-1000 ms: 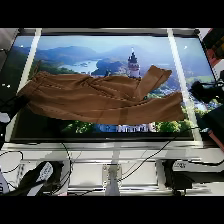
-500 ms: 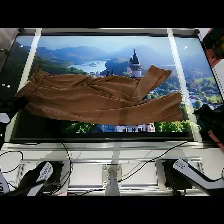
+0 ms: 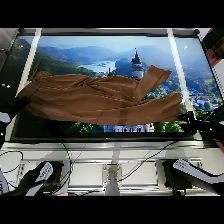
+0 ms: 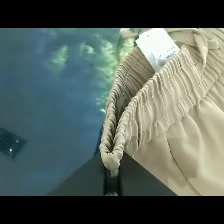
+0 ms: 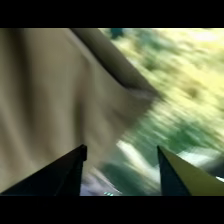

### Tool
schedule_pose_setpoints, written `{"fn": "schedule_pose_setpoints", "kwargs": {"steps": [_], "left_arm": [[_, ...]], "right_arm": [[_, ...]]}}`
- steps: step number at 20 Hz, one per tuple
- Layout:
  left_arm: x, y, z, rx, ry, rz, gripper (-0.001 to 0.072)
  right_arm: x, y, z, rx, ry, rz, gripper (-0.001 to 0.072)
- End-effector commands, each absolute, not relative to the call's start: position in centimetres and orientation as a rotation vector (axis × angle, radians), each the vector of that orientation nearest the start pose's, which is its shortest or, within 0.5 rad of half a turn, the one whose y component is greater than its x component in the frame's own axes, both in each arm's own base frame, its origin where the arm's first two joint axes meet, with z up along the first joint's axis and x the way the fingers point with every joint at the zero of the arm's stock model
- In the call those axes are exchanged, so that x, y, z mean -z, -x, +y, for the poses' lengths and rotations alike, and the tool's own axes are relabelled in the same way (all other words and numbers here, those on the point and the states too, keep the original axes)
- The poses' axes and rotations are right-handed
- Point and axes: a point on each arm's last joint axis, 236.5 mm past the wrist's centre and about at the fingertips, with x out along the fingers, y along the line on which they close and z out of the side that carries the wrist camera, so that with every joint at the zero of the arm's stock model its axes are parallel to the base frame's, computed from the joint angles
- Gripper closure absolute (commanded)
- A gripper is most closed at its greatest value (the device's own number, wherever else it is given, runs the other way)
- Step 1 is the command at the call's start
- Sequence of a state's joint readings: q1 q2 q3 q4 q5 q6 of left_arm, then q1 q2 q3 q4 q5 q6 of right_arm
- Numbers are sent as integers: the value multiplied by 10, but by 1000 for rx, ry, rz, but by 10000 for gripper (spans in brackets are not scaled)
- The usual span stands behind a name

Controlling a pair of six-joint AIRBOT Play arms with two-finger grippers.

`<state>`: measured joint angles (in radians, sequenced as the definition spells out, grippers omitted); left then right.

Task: Fold the clothes and pants, and hang the long-sleeved shirts on hangers.

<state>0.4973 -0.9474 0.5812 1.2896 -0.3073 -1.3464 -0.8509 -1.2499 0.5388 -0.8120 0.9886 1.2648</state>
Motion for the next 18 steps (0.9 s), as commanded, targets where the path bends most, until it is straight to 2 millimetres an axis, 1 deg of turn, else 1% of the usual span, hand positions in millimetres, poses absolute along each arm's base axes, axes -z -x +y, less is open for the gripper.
{"fn": "schedule_pose_setpoints", "kwargs": {"steps": [1,2,3,4,5,6,8,9,11,13,14,15,16,17,18], "left_arm": [[-3,-355,170,-412,252,655,670],[0,-356,169,-413,263,660,670],[2,-356,169,-412,266,666,670],[4,-356,169,-414,273,670,670],[4,-357,170,-425,296,661,670],[1,-359,173,-441,319,636,671],[-13,-365,179,-477,392,573,672],[-23,-370,182,-484,411,542,672],[-46,-380,188,-484,406,493,674],[-71,-390,196,-485,398,442,675],[-77,-394,200,-490,416,439,675],[-75,-394,202,-496,457,471,675],[-66,-390,201,-495,495,538,675],[-56,-382,197,-487,516,621,675],[-47,-371,195,-484,515,706,675]], "right_arm": [[137,-275,-110,395,-1245,1078,282],[140,-278,-111,401,-1220,1073,290],[141,-283,-112,398,-1178,1066,365],[140,-289,-113,399,-1154,1055,484],[137,-298,-114,393,-1129,1040,648],[131,-308,-116,380,-1101,1025,696],[107,-337,-122,332,-1044,979,696],[88,-355,-128,308,-1018,942,697],[46,-391,-147,289,-976,843,697],[1,-416,-164,268,-931,765,697],[-15,-420,-166,243,-886,769,697],[-28,-420,-164,207,-829,803,697],[-36,-414,-158,167,-786,859,697],[-40,-403,-150,129,-739,933,697],[-42,-388,-147,110,-684,1008,697]]}}
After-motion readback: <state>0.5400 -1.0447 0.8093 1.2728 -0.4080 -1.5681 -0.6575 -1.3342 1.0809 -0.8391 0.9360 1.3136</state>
